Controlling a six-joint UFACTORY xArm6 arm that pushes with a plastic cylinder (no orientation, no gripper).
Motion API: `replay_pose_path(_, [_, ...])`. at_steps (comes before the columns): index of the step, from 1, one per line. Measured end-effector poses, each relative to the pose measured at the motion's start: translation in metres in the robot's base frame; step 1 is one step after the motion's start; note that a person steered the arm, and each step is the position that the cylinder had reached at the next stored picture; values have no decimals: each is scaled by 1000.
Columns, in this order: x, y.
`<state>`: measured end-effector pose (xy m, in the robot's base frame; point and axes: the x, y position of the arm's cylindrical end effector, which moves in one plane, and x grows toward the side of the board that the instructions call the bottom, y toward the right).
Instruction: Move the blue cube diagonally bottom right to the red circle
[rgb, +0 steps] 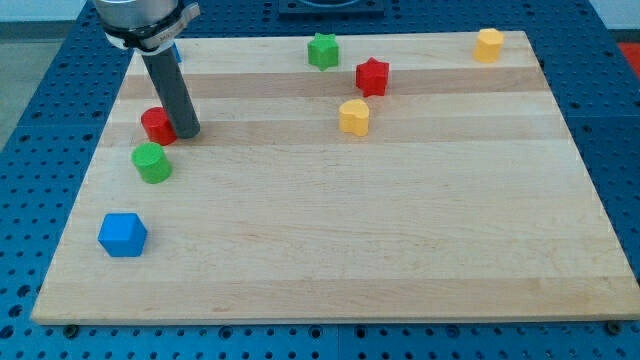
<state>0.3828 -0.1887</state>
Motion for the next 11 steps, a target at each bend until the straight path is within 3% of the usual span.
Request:
replay_pose_path(1, [0,0])
replay_pose_path(3, [-1,62])
replay_pose_path(6, [144,67])
replay_pose_path(7, [177,30])
replay_pose_path(9, [186,-113])
replay_pose_path(11, [159,-101])
